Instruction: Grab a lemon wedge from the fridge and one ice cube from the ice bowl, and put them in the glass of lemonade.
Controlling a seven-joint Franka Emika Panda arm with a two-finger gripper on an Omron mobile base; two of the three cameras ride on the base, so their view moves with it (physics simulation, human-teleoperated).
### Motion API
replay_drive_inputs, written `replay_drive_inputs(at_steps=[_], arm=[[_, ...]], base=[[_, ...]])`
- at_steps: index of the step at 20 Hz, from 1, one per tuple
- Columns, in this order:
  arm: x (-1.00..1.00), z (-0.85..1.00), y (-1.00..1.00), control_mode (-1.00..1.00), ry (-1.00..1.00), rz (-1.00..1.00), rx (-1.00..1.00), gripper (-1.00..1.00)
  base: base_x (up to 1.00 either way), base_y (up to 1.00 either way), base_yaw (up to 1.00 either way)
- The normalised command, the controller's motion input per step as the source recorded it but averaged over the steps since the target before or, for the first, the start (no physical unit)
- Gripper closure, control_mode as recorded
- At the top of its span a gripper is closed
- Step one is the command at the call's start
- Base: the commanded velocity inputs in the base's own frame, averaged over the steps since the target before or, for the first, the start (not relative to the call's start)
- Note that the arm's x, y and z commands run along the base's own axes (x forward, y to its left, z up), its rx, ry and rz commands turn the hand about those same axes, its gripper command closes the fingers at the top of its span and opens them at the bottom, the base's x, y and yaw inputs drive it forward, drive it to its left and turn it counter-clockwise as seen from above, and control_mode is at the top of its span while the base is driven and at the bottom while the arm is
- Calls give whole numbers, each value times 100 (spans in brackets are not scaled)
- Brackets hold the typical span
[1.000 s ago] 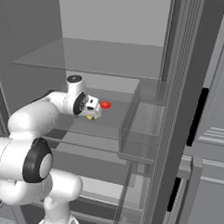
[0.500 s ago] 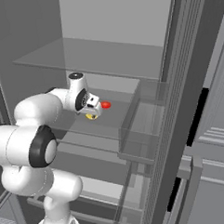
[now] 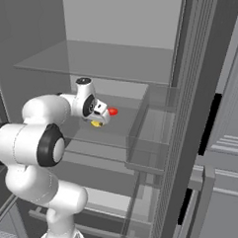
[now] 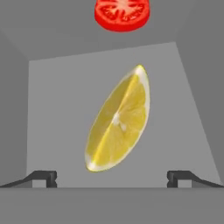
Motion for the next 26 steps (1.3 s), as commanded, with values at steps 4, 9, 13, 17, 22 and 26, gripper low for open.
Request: replay_drive_inputs(at_steps=[4,9,13,17,22,26], arm=[[26,-12,0,-100,0,-3,0,-100],[33,-12,-4,-100,0,0,0,-100],[25,-9,-11,-100,0,0,0,-100],[0,0,-19,-100,0,-9,0,-100],[0,-4,-4,-100,0,-15,0,-100],[0,-1,0,-100,0,-14,0,-100]], base=[[0,0,0],[0,0,0],[0,0,0],[0,0,0],[0,0,0],[0,0,0]])
